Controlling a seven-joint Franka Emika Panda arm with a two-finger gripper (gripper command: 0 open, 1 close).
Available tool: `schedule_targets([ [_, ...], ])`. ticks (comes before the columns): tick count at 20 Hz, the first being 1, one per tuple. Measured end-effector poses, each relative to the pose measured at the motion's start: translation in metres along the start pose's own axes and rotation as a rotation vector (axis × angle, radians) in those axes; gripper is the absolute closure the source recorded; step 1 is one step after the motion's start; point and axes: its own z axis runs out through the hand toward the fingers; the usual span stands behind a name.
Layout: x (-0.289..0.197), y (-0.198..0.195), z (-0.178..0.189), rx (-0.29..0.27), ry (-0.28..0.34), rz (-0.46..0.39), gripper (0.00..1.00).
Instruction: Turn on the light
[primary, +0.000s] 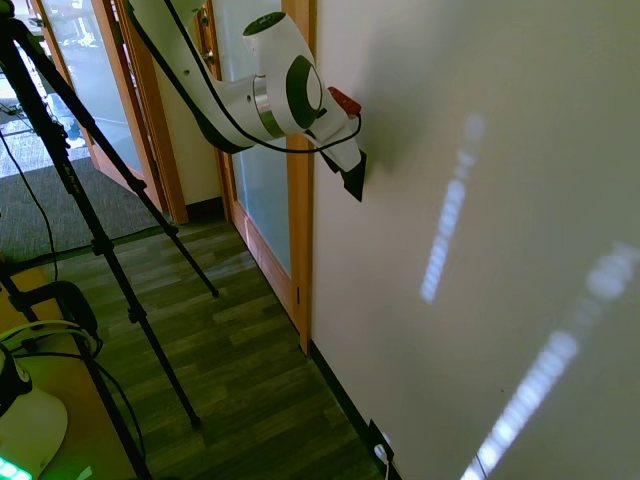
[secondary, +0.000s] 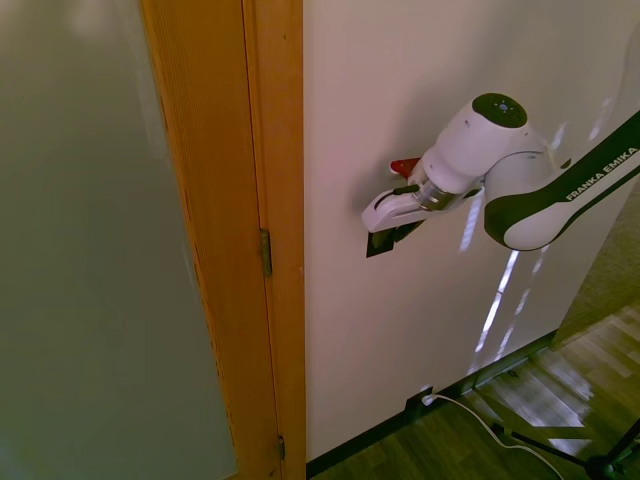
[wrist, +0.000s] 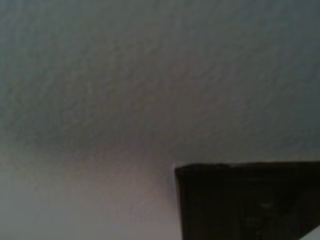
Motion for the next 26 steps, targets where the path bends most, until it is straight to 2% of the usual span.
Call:
schedule_targets([
  [17,0.002,-0.001,0.001,0.005,0.039,0.006,1.0],
  [23,0.003,-0.001,-0.018,0.066,0.074,-0.007,1.0],
  [24,0.003,-0.001,-0.021,0.074,0.077,-0.006,0.0],
  [26,0.005,0.0,-0.024,0.085,0.076,-0.001,0.0],
])
